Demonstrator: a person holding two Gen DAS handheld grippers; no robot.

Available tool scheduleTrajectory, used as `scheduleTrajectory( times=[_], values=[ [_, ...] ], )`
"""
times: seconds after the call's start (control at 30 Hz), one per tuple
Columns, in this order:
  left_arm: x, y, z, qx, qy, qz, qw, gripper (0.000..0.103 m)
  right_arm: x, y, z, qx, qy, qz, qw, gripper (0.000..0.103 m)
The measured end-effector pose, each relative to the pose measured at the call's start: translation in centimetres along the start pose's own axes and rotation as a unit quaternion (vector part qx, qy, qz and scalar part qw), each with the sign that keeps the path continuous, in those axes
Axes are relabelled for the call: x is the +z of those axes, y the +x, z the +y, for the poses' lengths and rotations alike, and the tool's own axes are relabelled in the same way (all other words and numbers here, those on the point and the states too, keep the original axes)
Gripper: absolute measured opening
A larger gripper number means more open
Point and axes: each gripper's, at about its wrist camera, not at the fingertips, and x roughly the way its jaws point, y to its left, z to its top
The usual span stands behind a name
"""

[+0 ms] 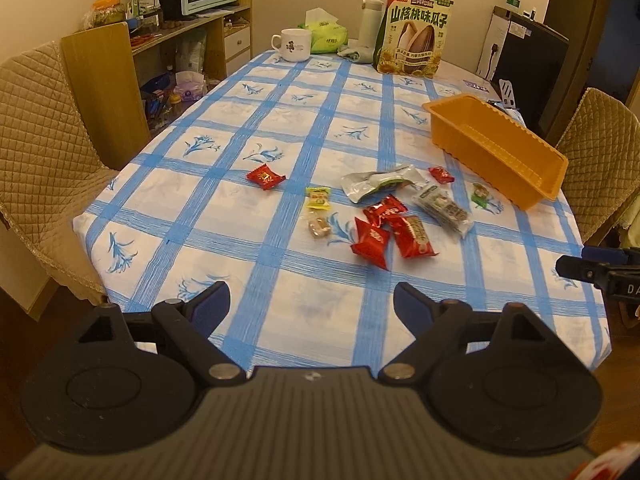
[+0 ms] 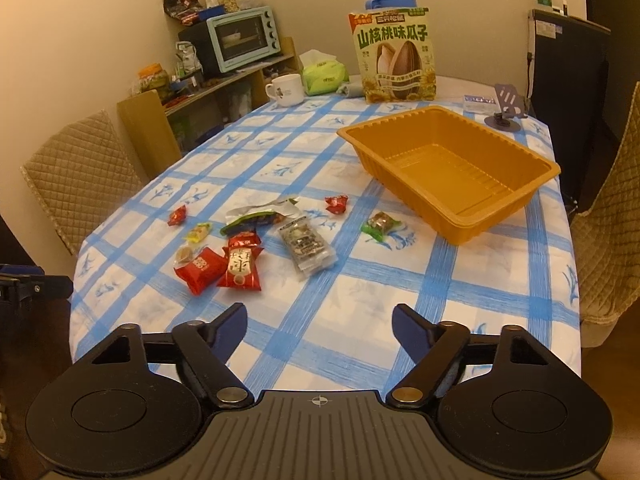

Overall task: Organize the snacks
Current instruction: 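Move the right gripper toward the clear bag of seeds, then close the right gripper on the clear bag of seeds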

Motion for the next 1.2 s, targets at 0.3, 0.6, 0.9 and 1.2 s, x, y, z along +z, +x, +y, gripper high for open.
scheduleTrajectory(
  times=[0.3, 0.6, 0.9, 1.2],
  values=[
    [0.8, 2.9, 1.9, -0.008, -0.001, 0.003, 1.0, 0.079, 1.0, 3.4, 0.8, 0.015, -0.029, -0.004, 0.999, 0.058],
    [1.7, 5.5, 1.8, -0.003, -0.009, 0.009, 0.9999, 0.075, 3.1, 8.1, 0.7, 0.032, -0.073, 0.004, 0.997, 0.058],
    [2.6, 8.2, 1.6, 0.012, -0.029, 0.02, 0.9993, 0.069, 5.0, 13.8, 0.2, 0.057, -0.122, 0.027, 0.991, 0.055],
    [3.6, 10.4, 1.3, 0.028, -0.043, 0.031, 0.9982, 0.068, 5.7, 18.2, 0.7, 0.064, -0.161, 0.046, 0.984, 0.051]
  ],
)
